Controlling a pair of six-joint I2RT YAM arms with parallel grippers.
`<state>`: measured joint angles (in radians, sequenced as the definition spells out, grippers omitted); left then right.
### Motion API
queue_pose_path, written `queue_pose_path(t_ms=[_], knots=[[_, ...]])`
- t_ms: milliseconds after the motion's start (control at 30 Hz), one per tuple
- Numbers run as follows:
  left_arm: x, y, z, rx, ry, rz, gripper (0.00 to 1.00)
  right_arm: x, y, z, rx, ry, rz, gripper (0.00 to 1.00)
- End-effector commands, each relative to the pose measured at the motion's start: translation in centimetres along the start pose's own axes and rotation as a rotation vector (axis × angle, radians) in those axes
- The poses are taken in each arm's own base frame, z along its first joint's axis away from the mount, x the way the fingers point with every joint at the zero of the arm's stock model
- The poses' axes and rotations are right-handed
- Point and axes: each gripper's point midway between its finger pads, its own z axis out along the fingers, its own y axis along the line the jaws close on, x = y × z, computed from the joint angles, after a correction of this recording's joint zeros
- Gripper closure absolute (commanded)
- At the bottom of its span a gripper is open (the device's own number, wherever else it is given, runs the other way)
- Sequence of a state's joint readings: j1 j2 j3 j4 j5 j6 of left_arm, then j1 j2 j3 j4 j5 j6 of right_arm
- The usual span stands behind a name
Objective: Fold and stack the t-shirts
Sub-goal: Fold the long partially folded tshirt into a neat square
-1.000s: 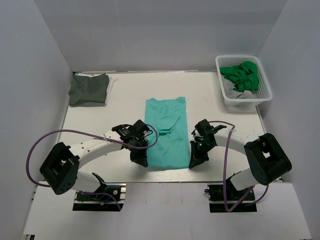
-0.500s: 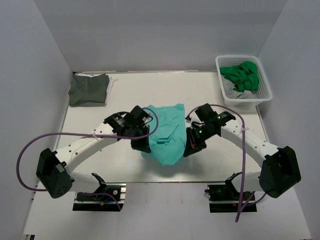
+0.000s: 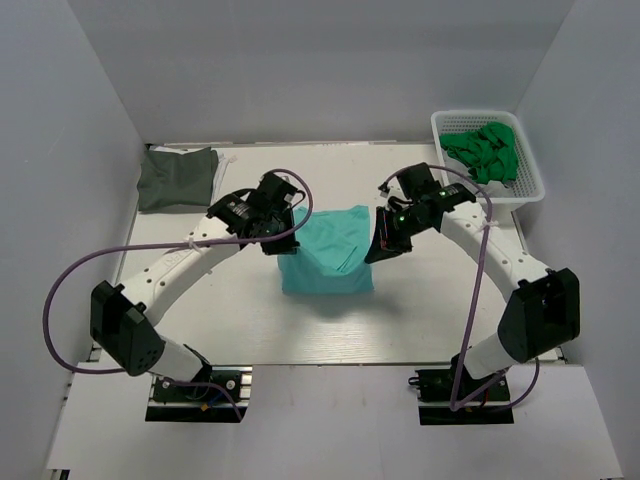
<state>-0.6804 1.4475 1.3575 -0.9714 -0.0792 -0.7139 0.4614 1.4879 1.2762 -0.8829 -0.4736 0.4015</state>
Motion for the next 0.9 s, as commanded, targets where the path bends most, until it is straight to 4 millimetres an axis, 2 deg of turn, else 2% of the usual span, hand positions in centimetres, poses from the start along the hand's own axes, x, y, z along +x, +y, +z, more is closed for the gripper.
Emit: queue_pose_path(t_ms=[0, 133, 200, 233, 300, 367, 400, 467, 500, 633, 733, 867], knots=[[-3.0, -0.2, 0.2, 0.011, -0.075, -0.010, 1.00, -2.4, 0.4, -0.8, -0.022, -0.037, -0.007, 1.00], [-4.9, -0.4, 1.3, 0.029, -0.113, -0.021, 1.00, -5.2, 0.3, -1.0, -0.031, -0.109, 0.019, 1.00], [-6.8, -0.6, 1.1, 0.060, -0.162, -0.049, 1.00, -6.1, 0.5, -1.1, -0.054, -0.129, 0.020, 1.00], [-7.0, -1.0, 1.4, 0.074, -0.163, -0.036, 1.00, -6.7, 0.5, -1.1, -0.062, -0.142, 0.029, 1.00], [-8.2, -1.4, 1.3, 0.117, -0.180, -0.045, 1.00, -7.2, 0.6, -1.2, -0.074, -0.149, 0.036, 1.00], [-7.9, -1.6, 2.1, 0.140, -0.145, -0.019, 1.00, -7.9, 0.8, -1.4, -0.101, -0.168, 0.034, 1.00], [-8.7, -2.0, 2.0, 0.168, -0.168, -0.015, 1.00, -8.1, 0.9, -1.5, -0.111, -0.174, 0.034, 1.00], [-8.8, -2.9, 2.2, 0.211, -0.164, -0.001, 1.00, -8.6, 0.9, -1.8, -0.123, -0.194, 0.036, 1.00], [-9.7, -2.9, 2.3, 0.218, -0.188, 0.003, 1.00, -9.1, 0.8, -2.0, -0.125, -0.212, 0.035, 1.00], [-11.1, -4.3, 1.6, 0.294, -0.230, 0.016, 1.00, -10.3, 0.7, -2.5, -0.148, -0.245, 0.034, 1.00], [-11.9, -3.8, 2.2, 0.292, -0.234, 0.015, 1.00, -11.1, 0.8, -2.5, -0.163, -0.262, 0.035, 1.00], [-13.3, -2.0, 4.1, 0.230, -0.219, -0.024, 1.00, -12.7, 0.1, -2.8, -0.164, -0.284, 0.053, 1.00]])
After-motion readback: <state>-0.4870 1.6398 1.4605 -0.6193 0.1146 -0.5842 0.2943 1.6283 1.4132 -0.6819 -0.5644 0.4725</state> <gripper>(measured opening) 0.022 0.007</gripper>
